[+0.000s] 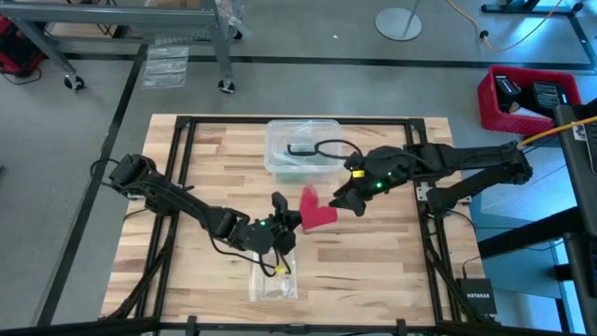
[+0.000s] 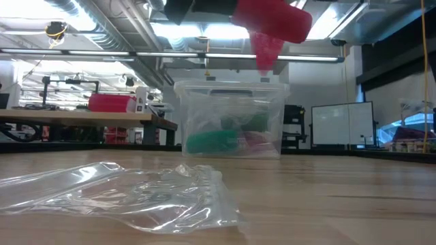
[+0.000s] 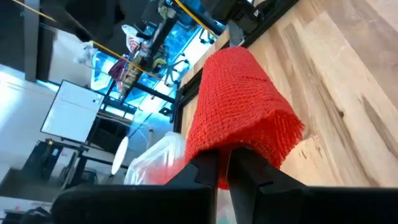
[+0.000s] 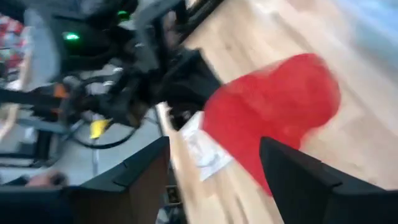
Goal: Roll bandage
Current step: Roll the red bandage
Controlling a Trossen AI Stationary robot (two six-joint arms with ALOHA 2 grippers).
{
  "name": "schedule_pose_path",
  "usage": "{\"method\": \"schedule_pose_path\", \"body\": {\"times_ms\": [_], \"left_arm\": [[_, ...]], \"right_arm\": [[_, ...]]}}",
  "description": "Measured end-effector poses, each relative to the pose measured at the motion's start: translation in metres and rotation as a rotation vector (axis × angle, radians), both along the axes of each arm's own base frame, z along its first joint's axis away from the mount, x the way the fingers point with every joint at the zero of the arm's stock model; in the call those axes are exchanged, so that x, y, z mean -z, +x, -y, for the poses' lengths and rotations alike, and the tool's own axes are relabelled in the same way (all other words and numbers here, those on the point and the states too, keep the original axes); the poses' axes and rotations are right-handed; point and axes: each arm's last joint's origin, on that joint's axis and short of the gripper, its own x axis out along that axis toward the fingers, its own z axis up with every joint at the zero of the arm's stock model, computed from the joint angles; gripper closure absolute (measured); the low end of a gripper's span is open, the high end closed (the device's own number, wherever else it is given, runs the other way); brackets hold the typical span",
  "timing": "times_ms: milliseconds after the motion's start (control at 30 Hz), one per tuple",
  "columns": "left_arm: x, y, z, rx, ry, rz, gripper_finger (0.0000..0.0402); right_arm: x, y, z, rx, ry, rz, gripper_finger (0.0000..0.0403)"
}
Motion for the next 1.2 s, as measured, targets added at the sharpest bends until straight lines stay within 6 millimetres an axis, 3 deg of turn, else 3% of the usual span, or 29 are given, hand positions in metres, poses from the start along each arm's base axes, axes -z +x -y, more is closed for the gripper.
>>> {"method": "schedule_pose_path", "body": {"times_ms": [333, 600, 733, 867, 1000, 1200], "left_arm": [[-0.001, -0.002, 0.007, 0.039, -0.171, 0.064, 0.0391], [-0.048, -0.026, -0.004, 0.067, -0.343, 0.210, 0.0391], [-0.065, -0.032, -0.018, 0.063, -0.363, 0.256, 0.0391], [-0.070, -0.028, -0.034, 0.076, -0.385, 0.274, 0.0391], [-0.069, -0.024, -0.045, 0.088, -0.419, 0.275, 0.0391], [-0.071, -0.021, -0.052, 0.116, -0.455, 0.285, 0.0391]], "right_arm": [[0.000, -0.010, 0.004, -0.066, -0.294, 0.004, 0.0150], [0.008, -0.053, -0.007, -0.025, -0.610, -0.036, 0.0150], [0.030, -0.066, -0.018, -0.062, -0.640, 0.091, 0.0150], [0.065, -0.059, -0.033, -0.062, -0.683, 0.271, 0.0150], [0.104, -0.046, -0.036, 0.019, -0.744, 0.300, 0.0150], [0.110, -0.033, -0.034, 0.003, -0.795, 0.338, 0.0150]]}}
